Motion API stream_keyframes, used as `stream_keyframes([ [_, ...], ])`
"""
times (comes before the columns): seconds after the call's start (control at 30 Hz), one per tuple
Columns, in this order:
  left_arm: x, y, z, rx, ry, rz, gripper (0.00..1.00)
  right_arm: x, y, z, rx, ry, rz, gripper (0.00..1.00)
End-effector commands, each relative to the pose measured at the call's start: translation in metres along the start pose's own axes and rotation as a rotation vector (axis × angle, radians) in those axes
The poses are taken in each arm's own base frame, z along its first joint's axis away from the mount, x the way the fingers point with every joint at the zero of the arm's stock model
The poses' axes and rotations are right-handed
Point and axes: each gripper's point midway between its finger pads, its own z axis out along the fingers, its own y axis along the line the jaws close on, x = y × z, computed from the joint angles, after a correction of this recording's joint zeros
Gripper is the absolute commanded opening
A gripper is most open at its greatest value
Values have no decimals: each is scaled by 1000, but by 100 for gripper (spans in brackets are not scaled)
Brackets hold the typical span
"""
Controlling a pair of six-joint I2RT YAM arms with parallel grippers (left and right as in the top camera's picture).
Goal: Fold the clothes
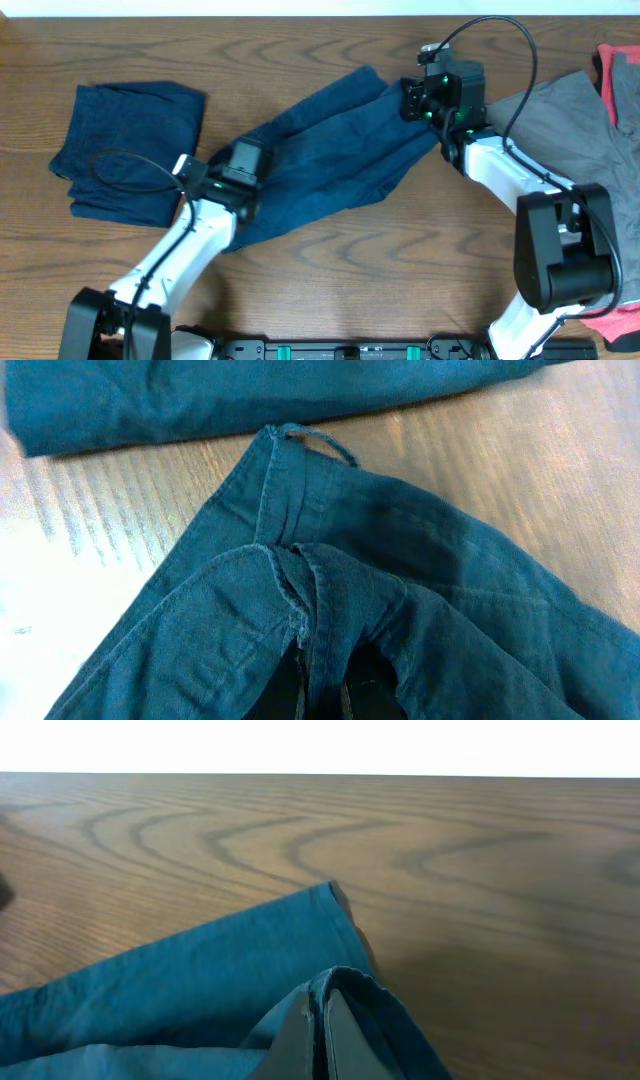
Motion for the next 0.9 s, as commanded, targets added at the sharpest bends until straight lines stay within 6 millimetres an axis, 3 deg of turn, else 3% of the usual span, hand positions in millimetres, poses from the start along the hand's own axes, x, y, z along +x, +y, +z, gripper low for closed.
stream_keyframes([
  [0.0, 4, 9, 18, -28, 137, -24, 6, -4, 8, 10, -15, -25, -31, 1],
  [0.33, -10, 28, 41, -103, 169, -112, 6, -14, 4, 24, 47, -127, -56, 4],
  [0.4, -10, 26, 42, -98, 166, -108, 7, -13, 4, 26, 45, -130, -49, 40],
  [0.53, -17, 10, 44, -23, 155, -58, 7, -17, -4, 24, 63, -142, -43, 98],
  [0.6, -25, -3, 43, 34, 153, -31, 13, -25, -13, 17, 77, -152, -33, 99],
  [0.63, -30, -7, 41, 52, 153, -29, 23, -29, -17, 13, 84, -154, -29, 99],
  [0.67, -37, -14, 37, 82, 160, -24, 54, -34, -27, 3, 103, -145, -16, 99],
  [0.7, -40, -18, 34, 107, 169, -6, 74, -35, -35, -4, 122, -130, -4, 99],
  [0.8, -48, -30, 17, 203, 207, 86, 98, -24, -63, -34, 195, -19, 90, 99],
  [0.87, -50, -26, 6, 215, 225, 98, 99, -5, -76, -52, 220, 85, 166, 99],
])
